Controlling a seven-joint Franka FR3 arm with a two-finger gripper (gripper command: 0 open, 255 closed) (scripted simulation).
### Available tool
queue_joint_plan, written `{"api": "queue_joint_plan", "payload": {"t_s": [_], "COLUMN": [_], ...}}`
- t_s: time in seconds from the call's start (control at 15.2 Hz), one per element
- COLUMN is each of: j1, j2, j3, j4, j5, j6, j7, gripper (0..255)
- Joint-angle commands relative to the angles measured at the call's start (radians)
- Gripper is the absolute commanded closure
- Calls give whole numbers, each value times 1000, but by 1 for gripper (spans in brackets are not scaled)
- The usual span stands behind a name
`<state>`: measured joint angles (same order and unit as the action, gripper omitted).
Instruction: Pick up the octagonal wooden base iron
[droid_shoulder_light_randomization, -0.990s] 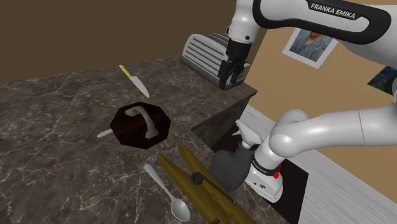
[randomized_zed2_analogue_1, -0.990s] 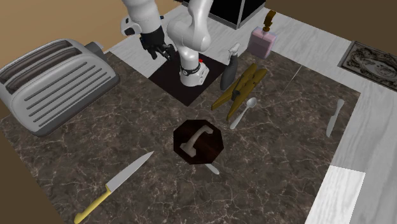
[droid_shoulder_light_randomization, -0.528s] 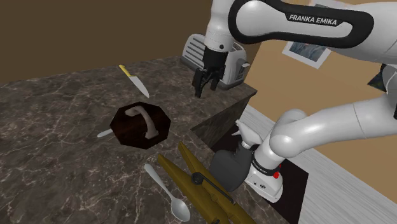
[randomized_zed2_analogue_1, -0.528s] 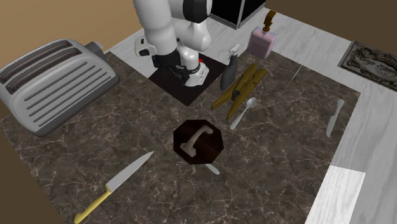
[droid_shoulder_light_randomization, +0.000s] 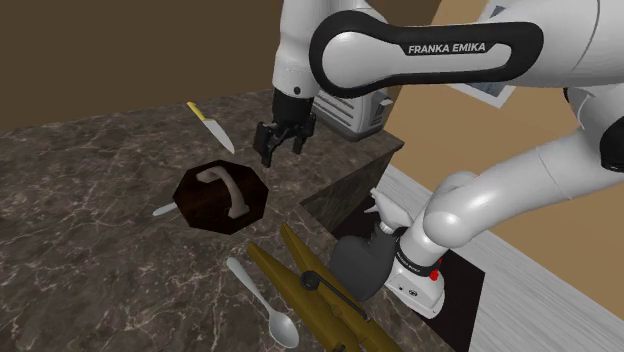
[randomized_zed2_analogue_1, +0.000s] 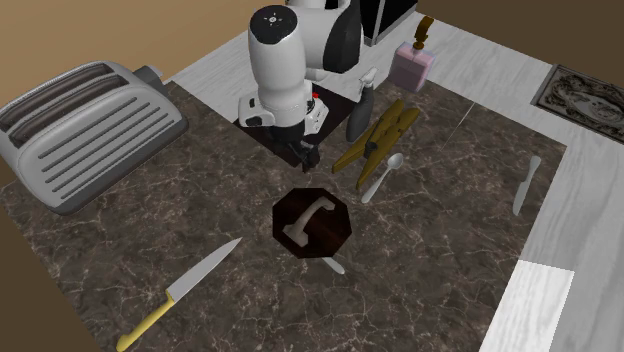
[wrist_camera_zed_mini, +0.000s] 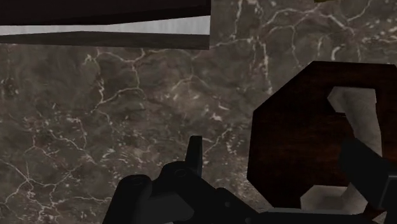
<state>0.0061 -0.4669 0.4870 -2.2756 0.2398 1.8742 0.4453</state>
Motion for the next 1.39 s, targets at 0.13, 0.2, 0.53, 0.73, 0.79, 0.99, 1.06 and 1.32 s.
{"api": "queue_joint_plan", "payload": {"t_s": [0.13, 0.2, 0.53, 0.73, 0.79, 0.99, 1.06, 1.32], "j1": [-25, -31, -51, -48, -48, -48, -48, -48], "j2": [141, 179, 364, 377, 383, 403, 403, 405], "j3": [105, 131, 233, 235, 237, 241, 241, 242], "j4": [80, 104, 224, 195, 185, 154, 154, 155], "j5": [-59, -83, -231, -241, -245, -262, -262, -263], "j6": [93, 111, 169, 208, 221, 268, 268, 269], "j7": [125, 160, 333, 343, 346, 360, 360, 363], "gripper": [0, 0, 0, 0, 0, 0, 0, 255]}}
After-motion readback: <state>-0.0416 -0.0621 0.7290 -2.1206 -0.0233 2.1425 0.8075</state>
